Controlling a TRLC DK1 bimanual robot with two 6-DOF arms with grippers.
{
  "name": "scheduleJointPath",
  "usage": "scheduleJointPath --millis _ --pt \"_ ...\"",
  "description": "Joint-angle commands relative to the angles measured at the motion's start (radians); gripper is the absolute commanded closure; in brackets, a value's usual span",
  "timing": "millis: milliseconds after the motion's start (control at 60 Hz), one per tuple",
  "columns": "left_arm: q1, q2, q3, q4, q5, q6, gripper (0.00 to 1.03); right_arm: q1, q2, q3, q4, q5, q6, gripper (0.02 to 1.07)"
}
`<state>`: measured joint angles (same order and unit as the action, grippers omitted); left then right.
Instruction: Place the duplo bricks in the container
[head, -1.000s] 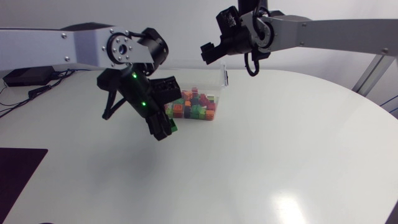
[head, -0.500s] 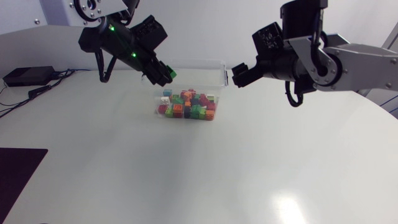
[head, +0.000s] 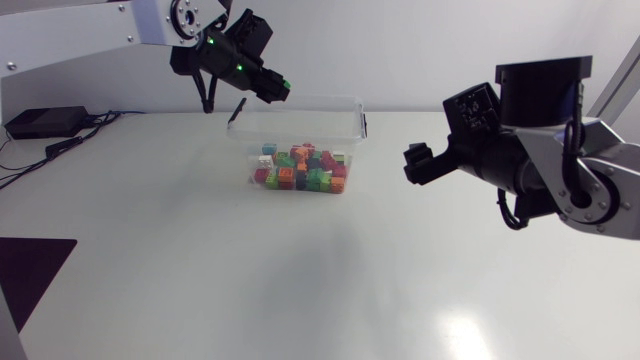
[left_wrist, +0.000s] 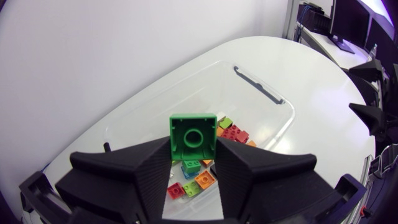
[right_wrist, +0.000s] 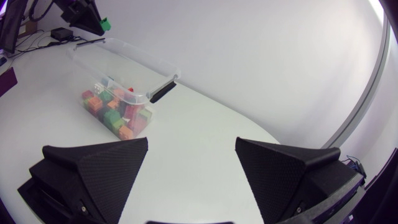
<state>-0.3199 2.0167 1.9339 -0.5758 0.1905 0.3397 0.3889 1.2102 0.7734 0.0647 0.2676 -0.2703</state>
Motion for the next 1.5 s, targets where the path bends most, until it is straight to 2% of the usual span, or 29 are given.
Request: scheduleJointPath --millis 0,100,133,183,383,533,683,917,1183,1483 --pt "0.001 0.068 0.065 0.016 -0.028 -0.047 0.64 -0.004 -0.051 -0.057 0.007 0.018 -0.014 0.06" --pt "0.001 0.125 0.105 0.068 -0.069 -0.082 0.39 0.005 -0.109 -0.105 -0.003 0.047 -0.035 0.06" --pt "-0.001 0.145 0.125 0.071 -0.088 -0.088 0.19 0.008 -0.13 -0.117 -0.006 0.064 -0.043 0.06" --pt "-0.002 0.154 0.131 0.079 -0.123 -0.093 0.05 0.015 -0.159 -0.129 -0.008 0.079 -0.055 0.06" --pt "0.027 0.094 0.083 0.076 -0.171 -0.116 0.05 0.007 -0.281 -0.138 -0.091 0.104 -0.064 0.06" --pt "0.051 -0.004 -0.009 0.076 -0.272 -0.12 0.05 -0.001 -0.367 -0.157 -0.129 0.114 -0.067 0.06" --pt "0.087 -0.116 -0.151 0.114 -0.272 -0.09 0.05 -0.035 -0.422 -0.178 -0.149 0.122 -0.067 0.06" --pt "0.14 -0.357 -0.42 0.281 -0.272 -0.07 0.05 -0.087 -0.551 -0.23 -0.194 0.122 -0.067 0.06" --pt "0.205 -0.57 -0.67 0.384 -0.272 -0.047 0.05 -0.117 -0.721 -0.292 -0.252 0.122 -0.067 0.06" --pt "0.246 -0.786 -0.891 0.407 -0.267 -0.041 0.05 -0.128 -0.888 -0.344 -0.342 0.122 -0.067 0.06"
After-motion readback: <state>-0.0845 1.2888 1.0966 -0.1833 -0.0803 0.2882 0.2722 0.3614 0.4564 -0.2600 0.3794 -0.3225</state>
